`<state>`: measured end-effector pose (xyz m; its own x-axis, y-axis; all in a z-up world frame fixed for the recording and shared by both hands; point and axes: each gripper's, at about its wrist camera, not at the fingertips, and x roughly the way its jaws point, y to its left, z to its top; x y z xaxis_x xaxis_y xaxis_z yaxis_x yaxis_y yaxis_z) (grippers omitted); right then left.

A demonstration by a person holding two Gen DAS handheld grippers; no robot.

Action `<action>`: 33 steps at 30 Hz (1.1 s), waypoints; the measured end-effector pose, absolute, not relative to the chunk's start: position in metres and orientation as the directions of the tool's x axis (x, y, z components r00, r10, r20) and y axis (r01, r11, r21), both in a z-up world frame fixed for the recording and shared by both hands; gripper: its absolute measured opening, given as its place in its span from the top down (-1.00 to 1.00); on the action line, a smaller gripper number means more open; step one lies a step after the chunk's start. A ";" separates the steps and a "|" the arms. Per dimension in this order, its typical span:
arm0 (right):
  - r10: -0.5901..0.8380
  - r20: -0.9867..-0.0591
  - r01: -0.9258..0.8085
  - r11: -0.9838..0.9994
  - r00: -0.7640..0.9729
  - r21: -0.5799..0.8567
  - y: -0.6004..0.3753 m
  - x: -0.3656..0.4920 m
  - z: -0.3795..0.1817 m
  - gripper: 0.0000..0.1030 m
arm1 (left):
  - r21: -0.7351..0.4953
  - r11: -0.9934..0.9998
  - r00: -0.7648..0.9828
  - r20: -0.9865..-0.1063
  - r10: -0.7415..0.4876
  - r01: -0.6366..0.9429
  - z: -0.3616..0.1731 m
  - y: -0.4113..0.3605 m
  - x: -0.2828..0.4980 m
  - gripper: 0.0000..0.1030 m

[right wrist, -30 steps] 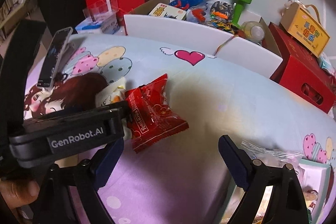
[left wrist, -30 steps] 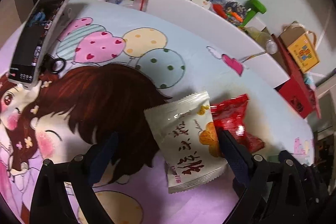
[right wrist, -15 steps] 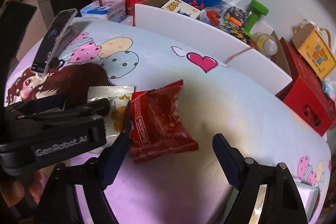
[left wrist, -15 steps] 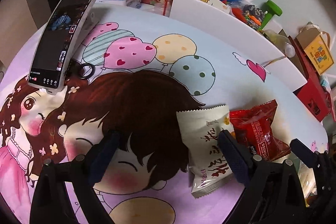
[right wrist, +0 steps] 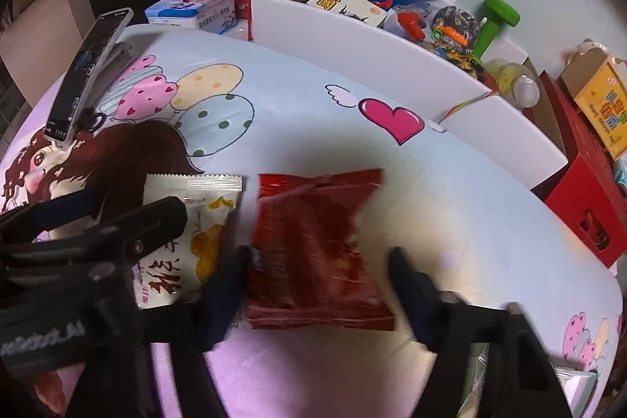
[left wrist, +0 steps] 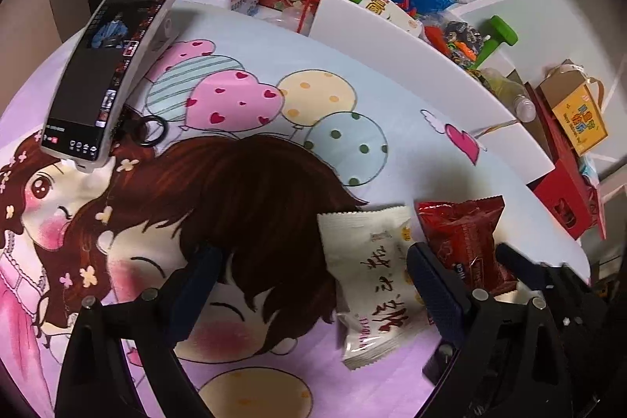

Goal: Organize snacks
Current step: 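Carry the white packet and red packet over the tray and open both tools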

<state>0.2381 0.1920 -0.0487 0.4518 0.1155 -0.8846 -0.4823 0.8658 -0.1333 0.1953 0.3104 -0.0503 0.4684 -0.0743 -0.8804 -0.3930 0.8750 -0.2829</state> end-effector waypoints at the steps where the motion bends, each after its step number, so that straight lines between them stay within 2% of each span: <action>1: 0.119 -0.884 -0.476 0.870 0.452 -0.126 0.191 0.238 -0.049 -0.32 | -0.287 0.876 0.469 -0.879 -0.080 -0.388 -0.050 0.309 0.196 -0.86; 2: 0.124 -0.882 -0.472 0.874 0.454 -0.120 0.190 0.237 -0.048 -0.31 | -0.285 0.878 0.468 -0.880 -0.082 -0.383 -0.050 0.307 0.196 -0.86; 3: 0.127 -0.882 -0.469 0.875 0.455 -0.116 0.188 0.236 -0.048 -0.23 | -0.281 0.882 0.466 -0.881 -0.081 -0.378 -0.050 0.305 0.198 -0.86; 12: 0.093 -0.891 -0.412 0.904 0.444 -0.111 0.163 0.228 -0.043 -0.22 | -0.258 0.916 0.446 -0.889 -0.101 -0.308 -0.054 0.280 0.208 -0.86; 20: 0.073 -0.893 -0.416 0.900 0.443 -0.133 0.157 0.219 -0.042 -0.22 | -0.112 0.955 0.408 -0.913 0.011 -0.276 -0.063 0.256 0.217 -0.84; 21: 0.071 -0.893 -0.414 0.900 0.444 -0.135 0.157 0.219 -0.042 -0.22 | -0.100 0.955 0.404 -0.915 0.022 -0.278 -0.063 0.255 0.217 -0.80; 23: 0.070 -0.893 -0.415 0.900 0.445 -0.136 0.156 0.217 -0.042 -0.22 | -0.037 0.958 0.388 -0.918 0.080 -0.286 -0.064 0.253 0.217 -0.57; 25: 0.068 -0.893 -0.412 0.901 0.446 -0.137 0.154 0.215 -0.042 -0.22 | -0.028 0.959 0.389 -0.917 0.088 -0.283 -0.063 0.254 0.215 -0.52; 28: 0.063 -0.893 -0.406 0.903 0.445 -0.139 0.151 0.212 -0.042 -0.22 | -0.022 0.959 0.394 -0.914 0.095 -0.283 -0.060 0.256 0.213 -0.23; 33: 0.059 -0.894 -0.398 0.907 0.444 -0.138 0.148 0.203 -0.040 -0.22 | -0.036 0.959 0.400 -0.913 0.083 -0.282 -0.058 0.259 0.212 -0.17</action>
<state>0.2031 0.1476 -0.0396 0.4443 0.0589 -0.8940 -0.3982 0.9068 -0.1381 0.2122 0.2587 -0.0580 0.3996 0.0827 -0.9130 -0.2816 0.9588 -0.0364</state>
